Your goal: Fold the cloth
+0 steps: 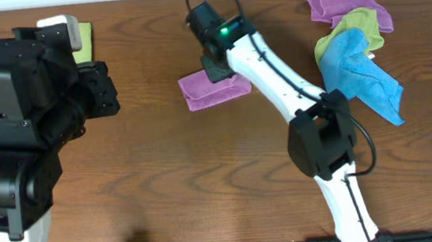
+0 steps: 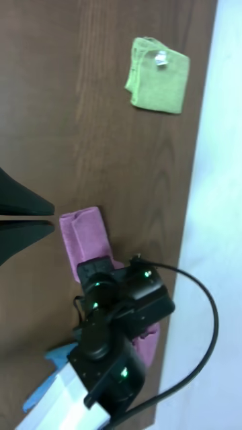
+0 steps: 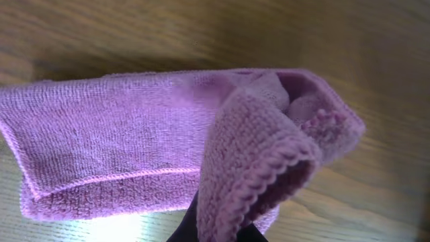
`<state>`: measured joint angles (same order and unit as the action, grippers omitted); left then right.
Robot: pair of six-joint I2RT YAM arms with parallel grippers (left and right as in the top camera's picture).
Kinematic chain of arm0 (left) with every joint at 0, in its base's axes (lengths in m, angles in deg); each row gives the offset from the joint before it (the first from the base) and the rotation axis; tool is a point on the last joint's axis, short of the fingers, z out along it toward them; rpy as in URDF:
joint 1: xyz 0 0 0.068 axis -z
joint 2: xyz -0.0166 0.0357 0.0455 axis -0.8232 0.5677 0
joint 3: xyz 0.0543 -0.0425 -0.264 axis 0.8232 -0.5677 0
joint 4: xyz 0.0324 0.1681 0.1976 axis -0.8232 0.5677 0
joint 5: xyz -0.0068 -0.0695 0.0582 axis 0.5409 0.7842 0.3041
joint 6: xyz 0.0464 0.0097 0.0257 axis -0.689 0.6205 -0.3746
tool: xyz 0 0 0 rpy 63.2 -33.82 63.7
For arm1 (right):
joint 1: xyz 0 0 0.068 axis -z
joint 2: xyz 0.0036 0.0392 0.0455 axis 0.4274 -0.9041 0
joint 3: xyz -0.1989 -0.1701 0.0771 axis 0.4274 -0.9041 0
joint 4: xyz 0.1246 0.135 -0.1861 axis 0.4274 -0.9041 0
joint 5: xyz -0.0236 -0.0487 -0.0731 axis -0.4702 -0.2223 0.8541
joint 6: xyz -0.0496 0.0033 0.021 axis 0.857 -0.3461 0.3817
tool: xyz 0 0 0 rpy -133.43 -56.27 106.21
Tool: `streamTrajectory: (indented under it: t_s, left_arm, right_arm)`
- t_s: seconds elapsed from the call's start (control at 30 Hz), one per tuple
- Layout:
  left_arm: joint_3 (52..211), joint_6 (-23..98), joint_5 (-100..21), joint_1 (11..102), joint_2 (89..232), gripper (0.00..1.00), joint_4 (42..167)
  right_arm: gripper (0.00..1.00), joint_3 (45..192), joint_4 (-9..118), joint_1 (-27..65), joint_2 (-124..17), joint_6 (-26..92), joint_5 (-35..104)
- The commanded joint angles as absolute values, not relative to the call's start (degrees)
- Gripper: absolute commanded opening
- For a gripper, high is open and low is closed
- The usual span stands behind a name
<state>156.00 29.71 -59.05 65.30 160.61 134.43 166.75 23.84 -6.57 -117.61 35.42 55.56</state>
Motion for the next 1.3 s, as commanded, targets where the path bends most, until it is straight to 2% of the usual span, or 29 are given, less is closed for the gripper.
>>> streamTrajectory:
  t_s: [0.0, 0.37, 0.67, 0.9, 1.27]
  left_arm:
    - [156.04, 29.07, -58.2, 65.06, 160.74, 0.05, 135.06]
    - [156.04, 28.4, -57.81, 65.06, 160.22, 0.06, 135.06]
    - [156.04, 28.42, -57.76, 65.06, 160.22, 0.06, 135.02]
    - [156.04, 28.42, -56.69, 65.06, 160.22, 0.06, 134.14]
    - [156.04, 28.42, -56.67, 65.06, 160.22, 0.06, 134.21]
  right_arm:
    - [0.01, 167.25, 23.66, -7.25, -120.43, 37.47, 57.53]
    - [0.01, 167.25, 23.58, -10.53, -121.94, 41.73, 57.37]
    - [0.01, 167.69, 24.1, -15.34, -121.46, 42.04, 66.2]
    - [0.01, 167.62, 26.66, -18.53, -121.65, 45.03, 66.29]
    - [0.01, 167.51, 28.39, -19.25, -123.71, 51.66, 49.81]
